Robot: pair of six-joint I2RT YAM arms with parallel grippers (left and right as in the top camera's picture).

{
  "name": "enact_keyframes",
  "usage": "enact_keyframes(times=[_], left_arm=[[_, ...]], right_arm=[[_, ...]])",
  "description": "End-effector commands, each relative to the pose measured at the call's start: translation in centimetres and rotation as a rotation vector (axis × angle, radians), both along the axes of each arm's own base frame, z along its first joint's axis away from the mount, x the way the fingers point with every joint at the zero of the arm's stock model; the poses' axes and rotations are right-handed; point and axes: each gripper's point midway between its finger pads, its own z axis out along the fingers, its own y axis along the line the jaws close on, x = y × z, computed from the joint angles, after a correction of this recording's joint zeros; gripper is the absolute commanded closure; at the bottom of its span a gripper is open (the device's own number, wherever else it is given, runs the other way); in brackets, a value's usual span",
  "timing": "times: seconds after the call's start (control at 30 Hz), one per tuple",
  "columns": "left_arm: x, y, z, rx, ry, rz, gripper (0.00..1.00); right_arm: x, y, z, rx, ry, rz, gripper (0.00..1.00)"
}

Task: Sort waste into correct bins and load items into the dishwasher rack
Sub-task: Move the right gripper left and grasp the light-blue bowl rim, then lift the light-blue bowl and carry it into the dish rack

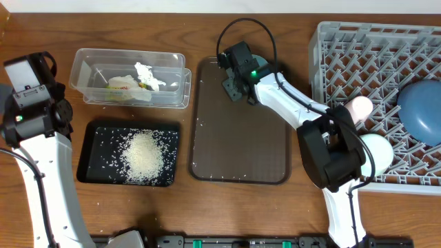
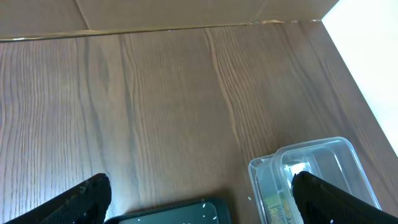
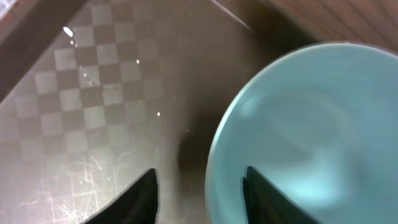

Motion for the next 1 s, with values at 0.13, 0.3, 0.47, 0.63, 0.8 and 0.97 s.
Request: enact_keyframes(times=[0.13,0.3,0.47,0.63,0.8,0.97], left_arm=[[-0.1,0.2,0.0,-0.001,-0.001,0.009,0.05],[-0.1,0.2,0.0,-0.001,0.000,0.008,0.05],[-0.1,0.2,0.0,-0.001,0.000,0.008,0.05],[-0.1,0.2,0.0,-0.001,-0.001,0.009,0.05],[-0.1,0.2,0.0,-0.001,-0.001,0.009,0.05],[-0.1,0.2,0.0,-0.001,-0.001,0.009,0.05]], right_arm=[[0.1,0.7,0.1,0.008,-0.004,-0.021,0.79],[0.2,0.7,0.7,0.026,-0.009,-0.044,0.84],[0.2,0.8,1.9,0.050,-0.018,-0.069,0.99],[0.1,0.7,3.4,0.089,-0.021,-0.121,0.99],[-0.1,0.1,8.3,0.151,-0.066,-0.167,0.99],[-0.8,-4.5,17.3,0.272,-0.137,-0.303,0.99]])
